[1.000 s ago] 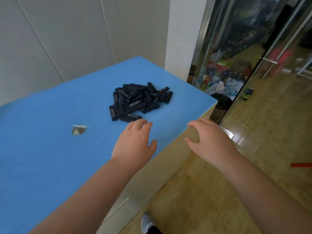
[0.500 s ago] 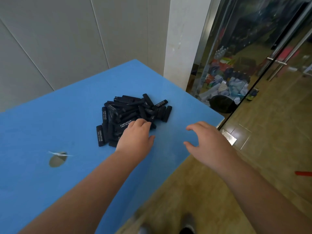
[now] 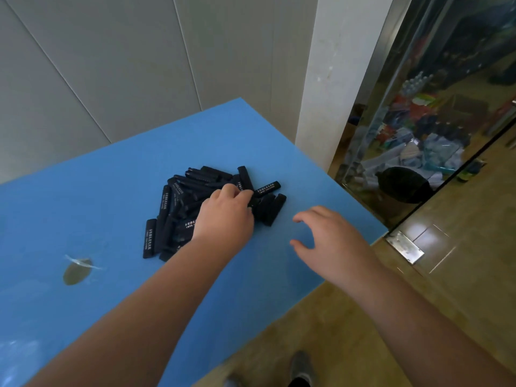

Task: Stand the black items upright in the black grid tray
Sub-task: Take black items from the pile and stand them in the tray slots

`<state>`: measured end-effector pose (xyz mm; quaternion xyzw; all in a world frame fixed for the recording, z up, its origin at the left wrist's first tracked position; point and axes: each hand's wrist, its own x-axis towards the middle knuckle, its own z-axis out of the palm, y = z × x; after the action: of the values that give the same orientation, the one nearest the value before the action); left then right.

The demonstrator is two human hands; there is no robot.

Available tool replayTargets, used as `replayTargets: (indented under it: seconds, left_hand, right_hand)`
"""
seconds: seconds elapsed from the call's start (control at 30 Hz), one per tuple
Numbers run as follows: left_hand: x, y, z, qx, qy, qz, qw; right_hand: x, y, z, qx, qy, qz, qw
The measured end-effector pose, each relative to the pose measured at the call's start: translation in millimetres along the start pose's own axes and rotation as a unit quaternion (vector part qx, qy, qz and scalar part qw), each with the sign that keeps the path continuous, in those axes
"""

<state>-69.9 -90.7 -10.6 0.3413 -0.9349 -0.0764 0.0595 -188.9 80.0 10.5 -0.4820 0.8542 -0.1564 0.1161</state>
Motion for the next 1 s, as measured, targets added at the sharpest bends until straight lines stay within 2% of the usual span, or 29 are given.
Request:
replayTargets:
  seconds: [0.13, 0.37, 0.67, 0.8, 0.9, 1.0]
  left_hand:
    - [8, 10, 6, 0.028, -0.031, -0.013, 0.999]
    - [14, 11, 1, 0.029, -0.044, -0.045, 0.998]
    - [16, -5, -17, 0.010, -0.008, -0.125, 0.992]
    - [6, -16, -21, -0.067, 0.025, -0.156, 0.985]
    - [-8, -17, -31, -0.196, 0.036, -0.230, 0.953]
    - [-19, -17, -38, -0.347, 0.052, -0.302, 0.886]
  right_hand:
    - [16, 11, -2, 0.001, -0.012, -0.021, 1.000]
    - [36, 24, -1, 0.017, -0.032, -0.057, 0.998]
    - [58, 27, 14, 0.023, -0.050, -0.090, 0.994]
    - [73, 25, 24, -0.002, -0.037, -0.140, 0.989]
    - [86, 27, 29, -0.036, -0.036, -0.174, 0.983]
    - [93, 29, 29, -0.058, -0.041, -0.189, 0.979]
